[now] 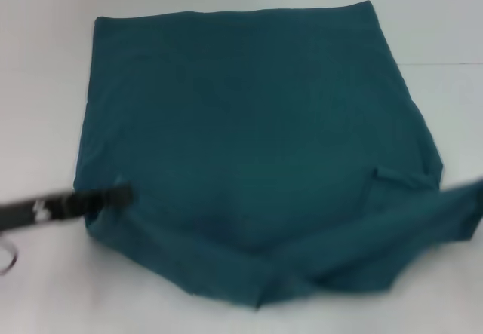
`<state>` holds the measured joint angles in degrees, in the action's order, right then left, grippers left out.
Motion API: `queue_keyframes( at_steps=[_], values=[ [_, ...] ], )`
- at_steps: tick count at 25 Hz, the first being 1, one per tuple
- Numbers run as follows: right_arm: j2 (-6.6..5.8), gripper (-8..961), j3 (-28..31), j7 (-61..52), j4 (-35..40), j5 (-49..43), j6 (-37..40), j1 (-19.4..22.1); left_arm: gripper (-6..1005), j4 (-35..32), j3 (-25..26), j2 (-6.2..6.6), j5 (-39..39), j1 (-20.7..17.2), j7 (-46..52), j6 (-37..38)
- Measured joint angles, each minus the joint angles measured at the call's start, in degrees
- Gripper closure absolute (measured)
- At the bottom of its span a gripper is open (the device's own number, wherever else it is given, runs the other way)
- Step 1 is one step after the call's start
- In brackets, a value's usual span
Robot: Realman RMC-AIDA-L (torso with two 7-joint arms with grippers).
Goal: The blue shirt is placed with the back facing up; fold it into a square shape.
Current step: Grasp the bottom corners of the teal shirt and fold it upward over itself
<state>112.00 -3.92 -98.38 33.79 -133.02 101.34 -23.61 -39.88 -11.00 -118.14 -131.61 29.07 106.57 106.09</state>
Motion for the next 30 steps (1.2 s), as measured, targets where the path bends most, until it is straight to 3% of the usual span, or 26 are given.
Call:
queue_keyframes(
  at_steps=[4,10,23,30],
  values=[
    [0.37,869,-0.14,0.12,-1.92,3.51,-7.7,-3.93,977,4.16,0.07,1.45,2.51,5.1,0.27,-8.87],
    [0.7,864,-1.23,1.39,-3.54,6.79,-18.88,-9.82,976,5.73,-0.26,1.72,7.7,8.27,-0.08,-21.27],
    [1.72,854,-11.71,4.75,-8.35,9.51,-43.93,-22.79,974,12.03,-0.54,1.41,19.63,12.29,-9.24,-38.55],
    [2.23,848,-13.91,7.19,-11.98,10.28,-55.39,-26.08,973,17.73,-0.66,0.36,21.31,15.92,-17.89,-48.13]
  ],
)
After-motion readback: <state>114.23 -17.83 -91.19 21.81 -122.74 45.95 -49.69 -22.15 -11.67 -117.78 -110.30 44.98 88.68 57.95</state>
